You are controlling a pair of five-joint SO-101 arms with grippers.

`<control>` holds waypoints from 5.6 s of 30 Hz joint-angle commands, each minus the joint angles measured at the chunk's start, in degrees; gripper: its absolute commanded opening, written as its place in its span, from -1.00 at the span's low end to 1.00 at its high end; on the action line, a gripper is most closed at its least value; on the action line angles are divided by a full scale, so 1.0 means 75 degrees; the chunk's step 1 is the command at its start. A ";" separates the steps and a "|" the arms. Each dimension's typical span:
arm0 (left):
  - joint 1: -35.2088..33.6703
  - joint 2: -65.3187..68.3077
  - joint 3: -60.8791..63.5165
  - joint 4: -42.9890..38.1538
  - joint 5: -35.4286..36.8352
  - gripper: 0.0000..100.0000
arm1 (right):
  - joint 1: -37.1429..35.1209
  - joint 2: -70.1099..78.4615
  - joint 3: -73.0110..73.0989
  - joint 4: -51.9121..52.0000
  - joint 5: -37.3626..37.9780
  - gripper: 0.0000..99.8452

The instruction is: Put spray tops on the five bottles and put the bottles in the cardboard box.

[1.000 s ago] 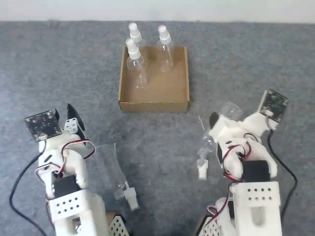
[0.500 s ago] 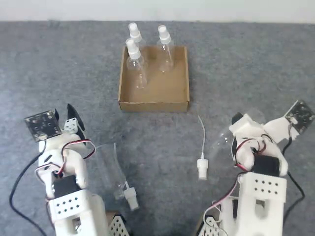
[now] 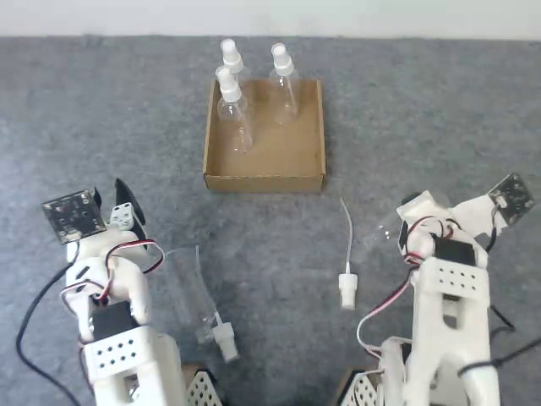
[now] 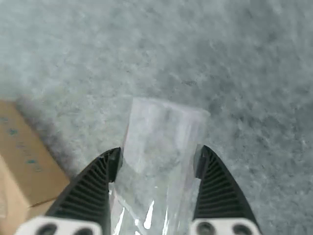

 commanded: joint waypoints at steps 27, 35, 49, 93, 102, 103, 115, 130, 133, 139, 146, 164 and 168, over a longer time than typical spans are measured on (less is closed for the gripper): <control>0.0012 -0.0094 -0.0217 -0.0258 0.0082 -0.76 | 0.0604 0.3804 -0.2450 -0.0182 -0.1125 -0.56; 0.0012 -0.0094 -0.0217 -0.0258 0.0082 -0.76 | 0.0604 0.3804 -0.2450 -0.0170 -0.1125 -0.58; 0.0012 -0.0094 -0.0217 -0.0258 0.0082 -0.76 | 0.0076 0.1705 -0.2450 0.1401 -0.0809 -0.58; 0.0012 -0.0094 -0.0217 -0.0258 0.0082 -0.76 | 0.0006 0.1049 -0.4560 0.6089 0.6799 -0.58; 0.0012 -0.0094 -0.0217 -0.0258 0.0082 -0.76 | 0.0006 0.1049 -0.4571 0.6089 0.9705 -0.58; 0.0012 -0.0094 -0.0217 -0.0258 0.0082 -0.76 | -0.0006 0.1049 -0.4571 0.6089 1.0010 -0.58; 0.0012 -0.0094 -0.0217 -0.0258 0.0070 -0.76 | -0.0158 0.1061 -0.4560 0.6089 1.3316 -0.57; 0.0012 -0.0094 -0.0217 -0.0258 0.0070 -0.76 | -0.0158 0.1061 -0.3845 0.5996 1.5426 -0.26; 0.0012 -0.0094 -0.0217 -0.0258 0.0070 -0.76 | -0.0170 0.1061 -0.3540 0.5456 1.5426 -0.26; 0.0012 -0.0094 -0.0217 -0.0258 0.0070 -0.76 | -0.0170 0.1061 -0.2450 0.4249 1.5941 -0.26; 0.0012 -0.0094 -0.0217 -0.0270 0.0070 -0.76 | -0.0170 0.1061 -0.1571 0.3147 1.5977 -0.26; 0.0012 -0.0094 -0.0217 -0.0270 0.0070 -0.76 | -0.0158 0.1061 0.0246 0.0768 1.5977 -0.34; 0.0012 -0.0094 -0.0217 -0.0270 0.0070 -0.76 | -0.0158 0.1061 0.0270 0.0662 1.5977 -0.58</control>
